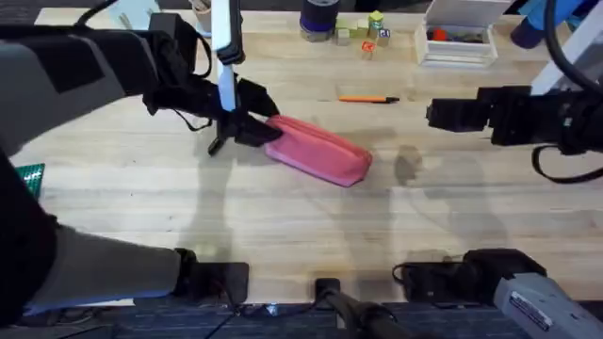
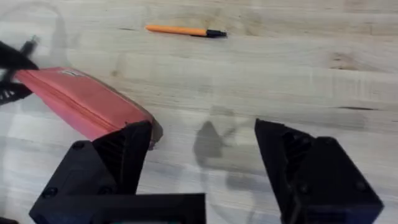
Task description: Unzip the bag, pick up the pens from the table one at a time and place them inside, then zip the bag closed.
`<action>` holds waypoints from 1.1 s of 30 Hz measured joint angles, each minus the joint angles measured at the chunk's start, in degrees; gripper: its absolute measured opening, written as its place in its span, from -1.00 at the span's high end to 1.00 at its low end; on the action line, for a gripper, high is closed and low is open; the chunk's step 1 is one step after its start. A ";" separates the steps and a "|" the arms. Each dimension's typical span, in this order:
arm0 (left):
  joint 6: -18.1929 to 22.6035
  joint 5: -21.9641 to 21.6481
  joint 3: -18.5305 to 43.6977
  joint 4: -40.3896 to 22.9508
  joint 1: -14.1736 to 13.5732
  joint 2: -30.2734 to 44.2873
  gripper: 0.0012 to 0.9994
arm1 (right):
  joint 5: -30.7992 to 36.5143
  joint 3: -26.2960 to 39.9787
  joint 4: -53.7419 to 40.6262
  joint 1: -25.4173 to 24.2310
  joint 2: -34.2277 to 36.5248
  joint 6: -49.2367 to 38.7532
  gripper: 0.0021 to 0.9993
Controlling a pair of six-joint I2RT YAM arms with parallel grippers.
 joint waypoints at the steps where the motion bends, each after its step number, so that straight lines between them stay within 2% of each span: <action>1: 0.13 0.04 0.00 0.06 0.02 -0.01 0.55 | -0.01 0.00 0.00 0.00 0.01 0.00 -0.99; 3: 0.03 0.01 0.00 -0.14 -0.10 0.05 0.86 | 0.01 0.00 0.00 0.00 0.01 0.00 -0.99; 4: 0.02 0.00 0.00 -0.04 -0.15 0.08 0.90 | 0.01 0.00 0.00 0.00 0.01 0.00 -0.99; 13: 0.01 0.02 0.00 -0.06 -0.15 0.10 0.91 | -0.63 0.00 -0.27 0.00 0.01 0.12 -0.99; 25: 0.01 0.02 0.00 -0.04 -0.15 0.10 0.92 | -17.41 0.02 -10.05 0.00 0.01 0.70 -0.99; 29: 0.01 0.02 0.00 -0.04 -0.15 0.10 0.92 | -20.08 0.02 -14.57 0.00 0.01 0.92 -0.99; 33: 0.01 0.02 0.00 -0.04 -0.15 0.10 0.92 | -21.23 0.02 -14.82 0.00 0.01 1.09 -0.99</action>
